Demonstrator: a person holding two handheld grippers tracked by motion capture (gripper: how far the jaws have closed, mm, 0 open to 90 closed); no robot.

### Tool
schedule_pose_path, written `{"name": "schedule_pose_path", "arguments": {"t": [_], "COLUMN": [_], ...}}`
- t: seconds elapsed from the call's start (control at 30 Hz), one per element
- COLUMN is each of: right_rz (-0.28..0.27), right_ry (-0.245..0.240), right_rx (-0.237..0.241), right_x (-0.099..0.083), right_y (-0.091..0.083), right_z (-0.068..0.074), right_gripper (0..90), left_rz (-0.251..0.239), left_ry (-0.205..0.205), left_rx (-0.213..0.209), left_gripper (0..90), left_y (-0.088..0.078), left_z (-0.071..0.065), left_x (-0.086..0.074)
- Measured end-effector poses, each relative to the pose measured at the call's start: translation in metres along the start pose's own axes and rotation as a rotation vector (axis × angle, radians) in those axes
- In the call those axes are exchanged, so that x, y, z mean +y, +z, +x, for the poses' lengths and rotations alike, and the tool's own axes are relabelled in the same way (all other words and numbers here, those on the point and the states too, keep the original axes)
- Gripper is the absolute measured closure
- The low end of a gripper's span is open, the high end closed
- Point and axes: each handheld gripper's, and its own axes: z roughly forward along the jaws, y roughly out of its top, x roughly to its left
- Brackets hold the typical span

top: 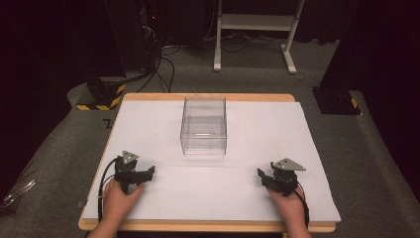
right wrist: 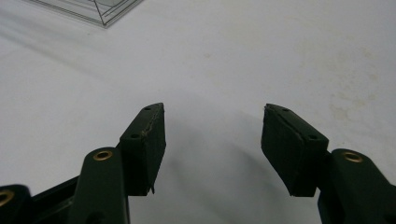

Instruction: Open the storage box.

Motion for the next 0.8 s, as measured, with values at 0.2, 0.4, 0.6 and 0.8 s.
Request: {"name": "schedule_pose_path", "arguments": {"t": [0.2,0.4,0.6,0.8], "right_rz": [0.015,0.019,0.023,0.0], "right_ry": [0.004,-0.011,-0.009,-0.006], "right_rx": [-0.002,-0.004,-0.01,-0.016], "right_x": [0.0005,0.0006,0.0007,0.0], "right_y": [0.0017,0.0021,0.0022,0.0002], "right_z": [-0.0009,0.0001,0.0011,0.0005], "right_gripper": [39.8,39.7,39.6,41.0], "left_rz": [0.003,0.003,0.002,0.002], "left_ry": [0.0,0.001,0.001,0.001], "left_rx": [-0.002,-0.002,-0.002,-0.002], "left_gripper": [11.0,11.0,11.0,11.0], "left_y": [-0.0001,0.0,0.0,0.0], "left_z": [0.0002,0.0003,0.0003,0.0002], "left_x": [0.0002,0.0002,0.0001,0.0001]}}
